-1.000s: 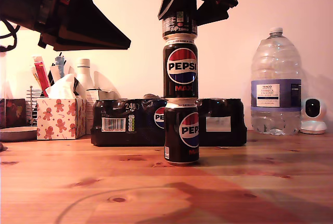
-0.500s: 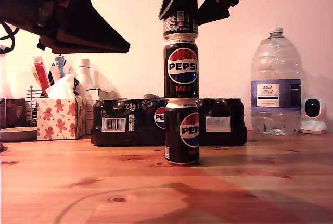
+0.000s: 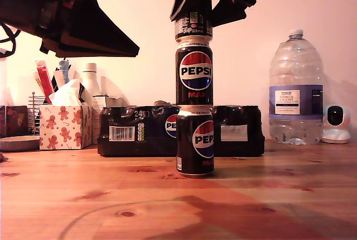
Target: Stack up the Pepsi cans on top of each other
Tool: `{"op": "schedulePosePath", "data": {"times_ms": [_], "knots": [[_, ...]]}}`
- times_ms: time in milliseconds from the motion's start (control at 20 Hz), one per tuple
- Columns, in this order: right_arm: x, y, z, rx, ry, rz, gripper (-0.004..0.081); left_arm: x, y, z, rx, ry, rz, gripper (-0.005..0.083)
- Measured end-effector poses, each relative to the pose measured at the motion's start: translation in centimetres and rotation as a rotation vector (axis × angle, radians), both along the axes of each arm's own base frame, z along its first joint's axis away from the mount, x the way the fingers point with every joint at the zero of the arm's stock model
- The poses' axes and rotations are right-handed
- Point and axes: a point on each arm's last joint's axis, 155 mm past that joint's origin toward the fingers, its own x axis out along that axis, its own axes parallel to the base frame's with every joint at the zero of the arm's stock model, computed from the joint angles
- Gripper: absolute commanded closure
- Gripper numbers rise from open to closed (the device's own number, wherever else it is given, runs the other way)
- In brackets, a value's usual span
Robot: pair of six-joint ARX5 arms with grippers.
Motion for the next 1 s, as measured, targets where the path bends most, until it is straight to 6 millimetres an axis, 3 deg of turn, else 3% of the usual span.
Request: {"op": "schedulePosePath", "data": {"times_ms": [850, 1000], "knots": [[0.0, 0.0, 0.0, 0.0, 0.0, 0.0, 0.0379, -0.04, 0.03, -0.13, 0.004, 0.005, 0.0, 0.0769], [0.0, 0.0, 0.01, 0.0, 0.0, 0.0, 0.026, -0.03, 0.03, -0.13, 0.004, 0.005, 0.0, 0.0769]]}}
